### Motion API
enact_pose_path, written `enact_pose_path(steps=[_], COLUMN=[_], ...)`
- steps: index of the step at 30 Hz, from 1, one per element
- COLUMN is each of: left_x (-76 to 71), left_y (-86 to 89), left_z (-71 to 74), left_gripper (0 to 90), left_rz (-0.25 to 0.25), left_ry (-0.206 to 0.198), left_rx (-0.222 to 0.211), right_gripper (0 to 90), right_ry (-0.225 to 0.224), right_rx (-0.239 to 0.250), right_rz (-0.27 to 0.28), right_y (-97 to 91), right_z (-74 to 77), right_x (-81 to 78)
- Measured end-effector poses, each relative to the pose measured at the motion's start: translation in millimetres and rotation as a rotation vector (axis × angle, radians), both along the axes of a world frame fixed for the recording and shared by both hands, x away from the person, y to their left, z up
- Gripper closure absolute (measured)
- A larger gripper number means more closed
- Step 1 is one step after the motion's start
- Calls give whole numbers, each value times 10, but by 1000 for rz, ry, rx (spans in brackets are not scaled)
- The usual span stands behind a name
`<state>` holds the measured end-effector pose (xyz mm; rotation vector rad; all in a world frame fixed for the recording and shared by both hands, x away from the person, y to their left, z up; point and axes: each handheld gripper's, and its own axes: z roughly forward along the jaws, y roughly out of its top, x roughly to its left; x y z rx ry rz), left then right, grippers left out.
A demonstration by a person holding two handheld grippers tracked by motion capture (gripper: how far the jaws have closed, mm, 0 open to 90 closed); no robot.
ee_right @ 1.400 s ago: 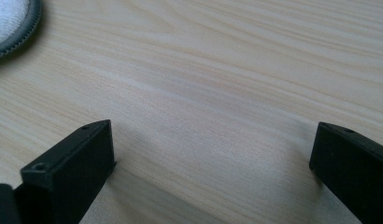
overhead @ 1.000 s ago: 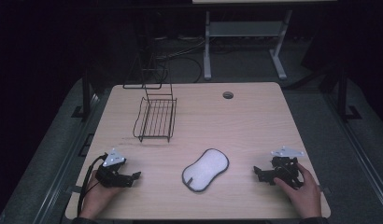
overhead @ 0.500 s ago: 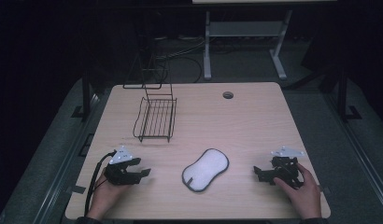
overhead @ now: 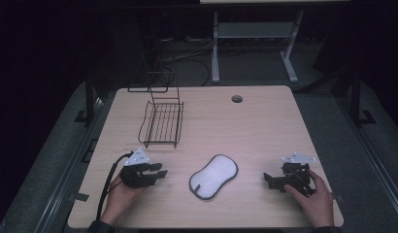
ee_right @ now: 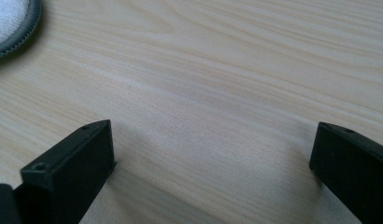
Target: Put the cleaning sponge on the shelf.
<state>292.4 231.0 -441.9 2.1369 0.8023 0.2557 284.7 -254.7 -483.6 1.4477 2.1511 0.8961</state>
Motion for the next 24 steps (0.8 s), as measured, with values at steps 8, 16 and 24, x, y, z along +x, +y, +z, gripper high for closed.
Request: enact_pose_path(steps=[8,16,24], left_x=[44,61,68], left_y=[-189,-381,-608], left_z=[70,99,76], left_gripper=[843,899,899], left_rz=[-60,-105,-153], left_ry=[24,41,60], left_rx=[-18,-18,-37], right_gripper=[0,0,0], right_ry=[0,-1,-1], right_rx=[1,0,1], right_rz=[-1,0,-1], right_y=[1,1,3], right_z=[0,-1,-1], right_x=[1,2,7])
